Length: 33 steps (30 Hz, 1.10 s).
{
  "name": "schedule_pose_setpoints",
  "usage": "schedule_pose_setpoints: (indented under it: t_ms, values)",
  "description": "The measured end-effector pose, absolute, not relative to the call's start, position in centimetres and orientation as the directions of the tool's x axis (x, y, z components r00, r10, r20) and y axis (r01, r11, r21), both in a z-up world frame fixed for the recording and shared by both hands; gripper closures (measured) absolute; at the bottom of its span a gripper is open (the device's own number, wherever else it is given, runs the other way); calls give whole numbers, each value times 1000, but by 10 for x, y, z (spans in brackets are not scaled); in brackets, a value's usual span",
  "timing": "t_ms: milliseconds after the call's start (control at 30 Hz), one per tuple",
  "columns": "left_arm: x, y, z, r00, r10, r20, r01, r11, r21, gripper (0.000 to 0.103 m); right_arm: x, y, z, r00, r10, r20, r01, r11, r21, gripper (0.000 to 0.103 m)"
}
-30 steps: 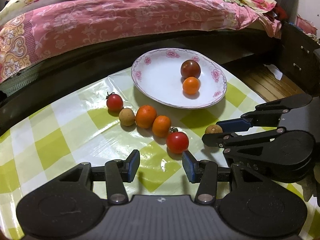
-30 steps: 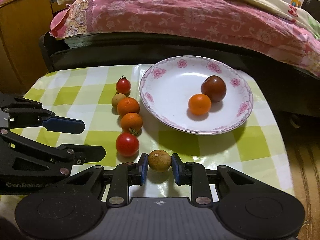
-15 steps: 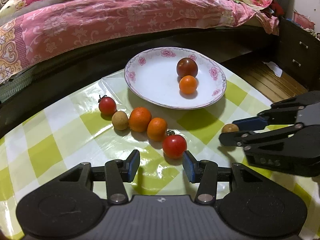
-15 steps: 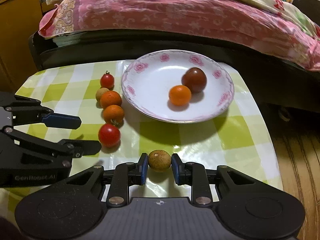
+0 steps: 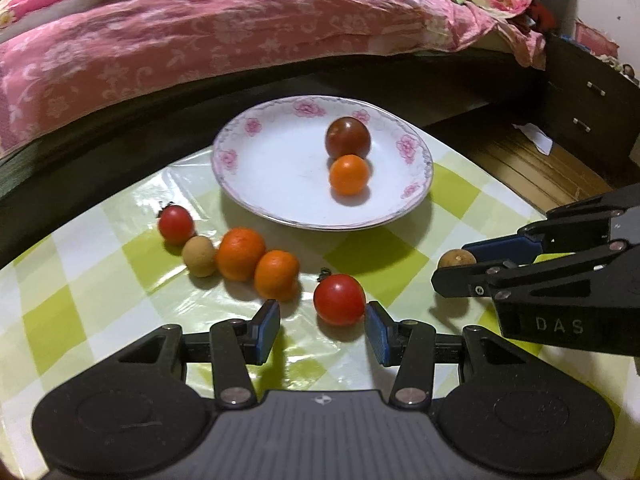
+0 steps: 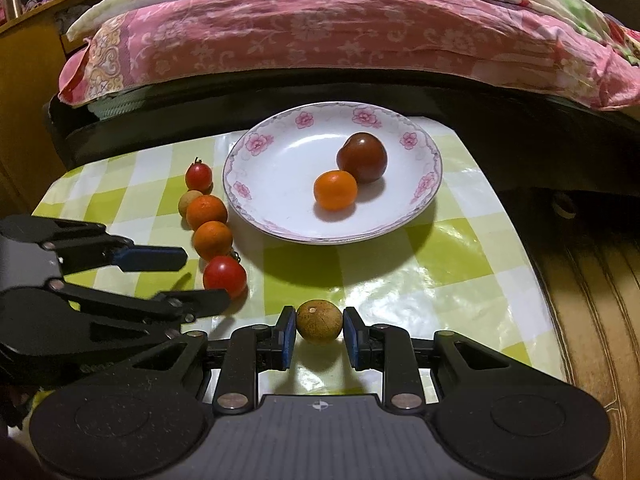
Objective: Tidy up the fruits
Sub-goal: 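Grasp the small brown round fruit with the right tool while the left tool grasps a red cherry tomato, then carry both fruits into the white plate and open both tools to release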
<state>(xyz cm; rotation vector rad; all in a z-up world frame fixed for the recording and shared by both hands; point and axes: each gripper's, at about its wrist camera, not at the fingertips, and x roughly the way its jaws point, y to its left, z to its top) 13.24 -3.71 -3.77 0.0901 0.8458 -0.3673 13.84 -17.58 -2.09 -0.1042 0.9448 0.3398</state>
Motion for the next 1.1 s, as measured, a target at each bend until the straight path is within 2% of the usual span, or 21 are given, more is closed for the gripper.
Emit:
schedule_pose_setpoints:
  t_ms: [333, 500, 833, 1100]
  values:
    - [132, -49, -46, 621, -276, -733, 368, 929, -38, 51, 142, -182, -25, 526, 213, -823, -275, 959, 73, 81]
    - [131, -50, -45, 617, -289, -732, 380, 924, -45, 66, 149, -176, -22, 527, 201, -826, -277, 959, 57, 81]
    - [119, -41, -33, 625, -282, -728, 365, 930, -46, 66, 151, -178, 0, 553, 172, -816, -242, 969, 40, 81]
    - [106, -25, -15, 654, -256, -712, 326, 944, -41, 66, 140, -169, 8, 544, 214, -811, -262, 962, 78, 81]
